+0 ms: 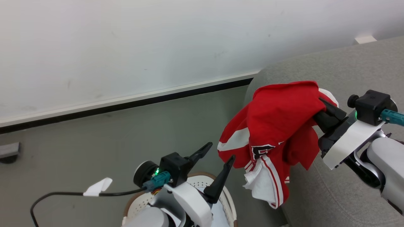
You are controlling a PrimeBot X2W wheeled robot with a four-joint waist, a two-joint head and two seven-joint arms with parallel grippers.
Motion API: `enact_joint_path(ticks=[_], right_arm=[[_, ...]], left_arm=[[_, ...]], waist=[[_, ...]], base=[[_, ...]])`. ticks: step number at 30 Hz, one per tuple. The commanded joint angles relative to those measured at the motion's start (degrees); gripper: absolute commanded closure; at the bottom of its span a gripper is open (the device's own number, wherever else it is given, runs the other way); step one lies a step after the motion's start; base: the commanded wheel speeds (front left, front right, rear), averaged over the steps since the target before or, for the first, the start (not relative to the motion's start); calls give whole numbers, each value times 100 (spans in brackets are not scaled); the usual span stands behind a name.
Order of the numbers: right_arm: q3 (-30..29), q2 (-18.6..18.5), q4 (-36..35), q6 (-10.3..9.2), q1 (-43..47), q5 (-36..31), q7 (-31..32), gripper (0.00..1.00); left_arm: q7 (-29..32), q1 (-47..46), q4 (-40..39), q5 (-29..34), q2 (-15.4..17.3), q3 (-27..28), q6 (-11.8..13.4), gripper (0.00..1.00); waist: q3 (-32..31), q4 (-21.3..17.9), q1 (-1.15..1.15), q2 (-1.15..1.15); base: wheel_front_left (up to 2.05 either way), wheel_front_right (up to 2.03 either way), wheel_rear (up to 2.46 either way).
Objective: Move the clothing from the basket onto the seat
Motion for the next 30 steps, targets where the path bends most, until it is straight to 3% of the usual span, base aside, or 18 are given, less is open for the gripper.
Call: enact_joint_path(ticks=[1,8,15,24,30], right_arm=[[-57,-51,-16,-12,58,-22,-31,100],[-323,-90,-42,-12,196,-38,-29,100],[-737,-115,49,-12,173,-168,-28,100],[-2344,89,633,-13,-661,-945,-27,100],[-3853,18,1635,-13,-1954,-1520,-26,100]], left_arm=[[-10,-47,-23,92,16,7,-18,0],[27,-93,-67,124,5,-56,-3,0],[83,-255,-177,167,-33,-134,-24,0],[293,-741,-342,363,-20,-200,-110,0],[356,-1172,-451,498,-35,-151,-178,0]], waist=[[34,-140,0,0],[117,-448,0,0],[400,-445,0,0],[1373,-87,0,0],[2182,263,0,0]], base=[[0,0,0],[0,0,0],[0,0,0],[0,0,0],[0,0,0]])
